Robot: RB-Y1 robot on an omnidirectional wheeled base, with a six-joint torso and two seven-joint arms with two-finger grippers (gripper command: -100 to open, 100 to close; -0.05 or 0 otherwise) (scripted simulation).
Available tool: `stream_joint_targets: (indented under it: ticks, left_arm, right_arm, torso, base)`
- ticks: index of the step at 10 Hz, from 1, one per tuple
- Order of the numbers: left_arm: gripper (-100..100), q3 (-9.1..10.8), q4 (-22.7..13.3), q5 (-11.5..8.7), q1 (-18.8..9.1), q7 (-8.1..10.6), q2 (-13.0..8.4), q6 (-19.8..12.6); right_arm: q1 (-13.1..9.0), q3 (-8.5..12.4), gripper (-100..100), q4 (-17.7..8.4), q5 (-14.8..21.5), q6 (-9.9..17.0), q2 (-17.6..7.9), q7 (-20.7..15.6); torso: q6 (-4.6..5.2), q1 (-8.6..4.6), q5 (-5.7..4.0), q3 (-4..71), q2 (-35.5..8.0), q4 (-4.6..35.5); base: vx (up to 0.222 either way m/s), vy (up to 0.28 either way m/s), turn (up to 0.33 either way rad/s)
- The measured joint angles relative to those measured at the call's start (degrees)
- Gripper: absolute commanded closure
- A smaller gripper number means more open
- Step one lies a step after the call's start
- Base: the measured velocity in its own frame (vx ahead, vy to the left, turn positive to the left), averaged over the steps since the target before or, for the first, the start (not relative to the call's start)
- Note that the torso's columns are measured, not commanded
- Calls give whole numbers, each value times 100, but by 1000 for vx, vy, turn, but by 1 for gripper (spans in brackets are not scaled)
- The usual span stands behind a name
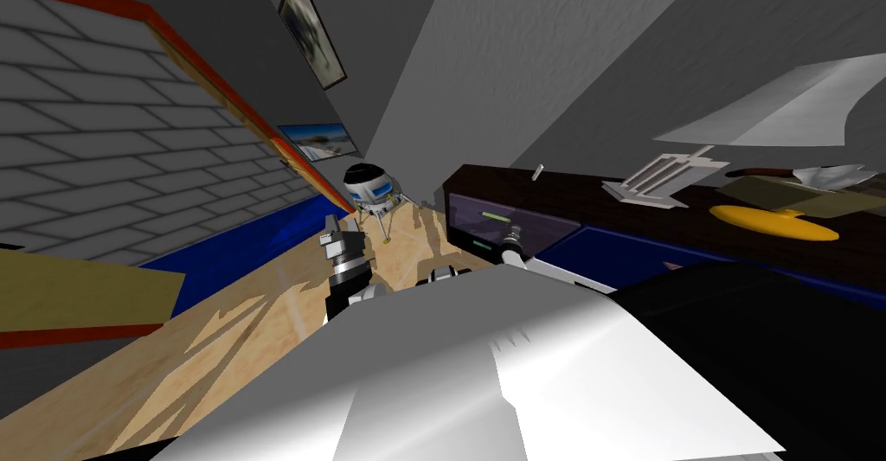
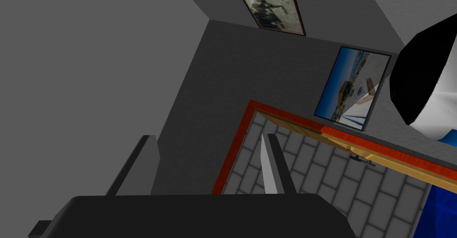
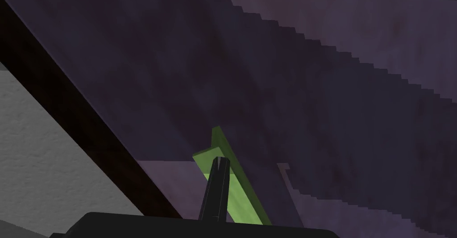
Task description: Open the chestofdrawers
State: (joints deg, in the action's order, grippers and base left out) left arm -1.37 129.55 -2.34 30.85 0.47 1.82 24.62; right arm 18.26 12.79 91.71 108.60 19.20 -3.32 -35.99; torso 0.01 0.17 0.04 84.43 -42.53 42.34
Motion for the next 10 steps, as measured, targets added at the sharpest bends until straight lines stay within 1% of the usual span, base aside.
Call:
stream_joint_targets:
  ticks: [1, 3, 4, 5, 6, 7, 8, 10]
  left_arm:
    - [0, -1, 0, 0, -1, 0, 1, 0]
    - [0, -1, 0, 0, -1, 0, 1, 0]
    - [0, 0, 0, 0, 0, 0, 0, 0]
    - [0, 0, 0, 0, 1, 0, -1, 0]
    - [0, 1, 0, 0, 2, 0, -1, 0]
    - [0, 1, 0, 0, 3, 0, -1, 0]
    - [0, 1, 1, 0, 3, 0, -1, 1]
    - [0, 0, 1, 0, 3, 0, 0, 1]
  right_arm:
    - [30, 4, 100, 57, 5, -42, 24, -25]
    - [88, 13, 100, 164, 12, -129, 64, -68]
    - [93, 13, -100, 170, 13, -138, 68, -72]
    - [102, 23, -100, 180, 24, -147, -46, -82]
    - [127, 17, -100, 184, 62, -142, -204, -72]
    - [159, 54, -100, 232, 103, -178, -313, -125]
    - [193, 93, -100, 282, 156, -230, -354, -208]
    - [272, 184, -100, 387, 220, -356, -319, -363]
  torso:
    - [-1, 21, 7, -6, -7, 3]
    - [-1, -9, 0, 9, 18, -3]
    - [-2, -47, -11, 28, 50, -11]
    - [-1, -55, -15, 39, 65, -17]
    - [-1, -38, -10, 39, 64, -17]
    - [-1, -24, -5, 38, 64, -16]
    - [-2, 0, 0, 29, 49, -13]
    - [-1, -14, -2, 14, 26, -6]
  base:
    - [-148, 171, -55]
    - [-104, 117, -30]
    - [3, 27, -4]
    - [53, 23, -12]
    - [132, 13, -25]
    - [159, 57, -25]
    - [167, 76, -19]
    - [191, 66, -20]
